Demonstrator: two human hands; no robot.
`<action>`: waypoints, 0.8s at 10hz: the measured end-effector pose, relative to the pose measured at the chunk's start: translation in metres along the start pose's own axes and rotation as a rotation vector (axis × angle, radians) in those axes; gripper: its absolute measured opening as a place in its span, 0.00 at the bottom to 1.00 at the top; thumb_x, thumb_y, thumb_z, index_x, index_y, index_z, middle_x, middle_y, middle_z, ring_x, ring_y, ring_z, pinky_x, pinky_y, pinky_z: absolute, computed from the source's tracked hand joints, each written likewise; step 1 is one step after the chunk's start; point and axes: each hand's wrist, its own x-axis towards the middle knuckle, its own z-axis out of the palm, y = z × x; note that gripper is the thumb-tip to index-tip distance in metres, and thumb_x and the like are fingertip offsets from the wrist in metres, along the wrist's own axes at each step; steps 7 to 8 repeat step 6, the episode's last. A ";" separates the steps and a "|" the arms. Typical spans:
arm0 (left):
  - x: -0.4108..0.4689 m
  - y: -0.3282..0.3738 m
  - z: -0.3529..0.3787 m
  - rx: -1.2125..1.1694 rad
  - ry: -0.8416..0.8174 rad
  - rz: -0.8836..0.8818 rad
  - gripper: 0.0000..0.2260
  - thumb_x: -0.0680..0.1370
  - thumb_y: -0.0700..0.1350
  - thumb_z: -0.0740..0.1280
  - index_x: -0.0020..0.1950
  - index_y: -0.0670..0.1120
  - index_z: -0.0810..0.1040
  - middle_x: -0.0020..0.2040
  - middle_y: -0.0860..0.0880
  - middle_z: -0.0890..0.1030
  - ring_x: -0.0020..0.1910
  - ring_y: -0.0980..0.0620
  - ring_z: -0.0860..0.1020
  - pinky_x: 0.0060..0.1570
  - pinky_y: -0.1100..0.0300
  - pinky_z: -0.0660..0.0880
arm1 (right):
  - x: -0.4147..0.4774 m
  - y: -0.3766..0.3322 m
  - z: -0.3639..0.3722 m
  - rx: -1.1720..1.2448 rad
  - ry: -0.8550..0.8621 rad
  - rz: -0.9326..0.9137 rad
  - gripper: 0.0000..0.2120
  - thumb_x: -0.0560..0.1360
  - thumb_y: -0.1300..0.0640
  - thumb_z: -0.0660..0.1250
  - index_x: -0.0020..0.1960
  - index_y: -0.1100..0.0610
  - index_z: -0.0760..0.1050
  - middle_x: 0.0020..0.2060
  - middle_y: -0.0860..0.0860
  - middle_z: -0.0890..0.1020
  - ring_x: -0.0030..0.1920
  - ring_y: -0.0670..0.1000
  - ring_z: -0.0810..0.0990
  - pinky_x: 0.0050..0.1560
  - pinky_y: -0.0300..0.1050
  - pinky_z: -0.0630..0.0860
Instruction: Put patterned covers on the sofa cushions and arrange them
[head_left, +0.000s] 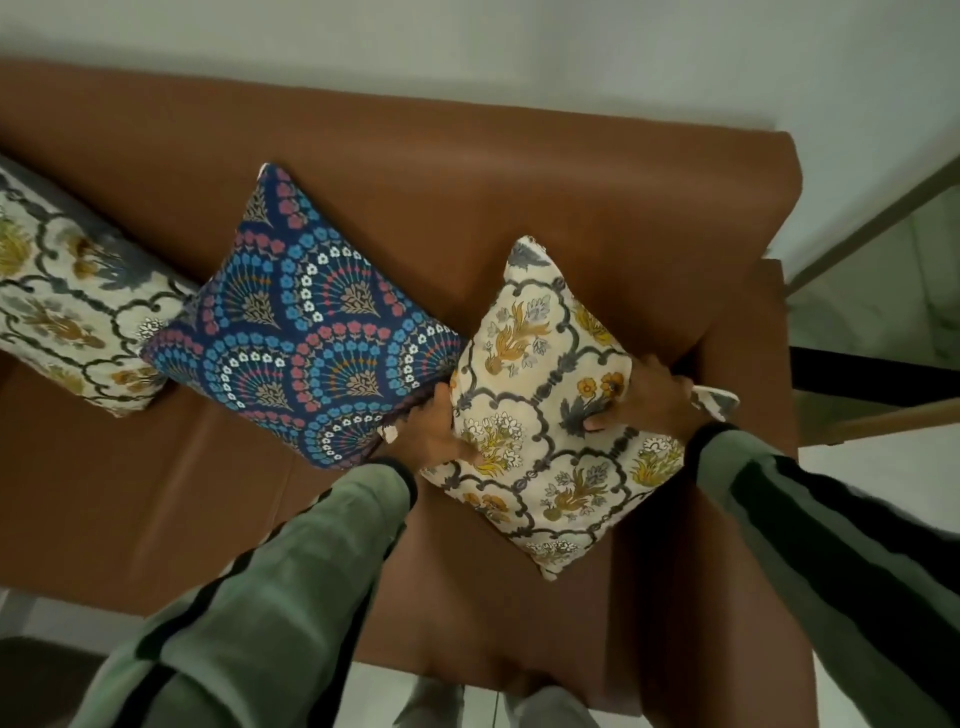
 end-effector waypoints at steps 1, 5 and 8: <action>-0.013 0.001 0.006 0.075 0.102 0.054 0.39 0.65 0.62 0.77 0.63 0.44 0.60 0.64 0.41 0.71 0.66 0.37 0.69 0.62 0.41 0.65 | -0.011 -0.002 0.002 0.162 0.104 -0.040 0.42 0.59 0.41 0.80 0.68 0.51 0.69 0.63 0.54 0.77 0.67 0.58 0.72 0.67 0.62 0.65; -0.024 0.041 -0.047 0.176 0.372 0.223 0.30 0.71 0.58 0.73 0.66 0.50 0.64 0.60 0.47 0.78 0.62 0.44 0.72 0.65 0.44 0.61 | -0.027 0.006 -0.030 0.242 0.298 0.039 0.35 0.62 0.42 0.79 0.59 0.58 0.67 0.59 0.57 0.77 0.60 0.61 0.75 0.61 0.61 0.68; -0.035 0.043 -0.055 0.314 0.381 0.239 0.37 0.72 0.63 0.68 0.75 0.51 0.57 0.75 0.46 0.66 0.74 0.44 0.62 0.72 0.39 0.55 | -0.036 -0.004 -0.038 0.078 0.315 0.019 0.39 0.64 0.39 0.76 0.65 0.56 0.65 0.63 0.58 0.74 0.64 0.61 0.71 0.63 0.62 0.66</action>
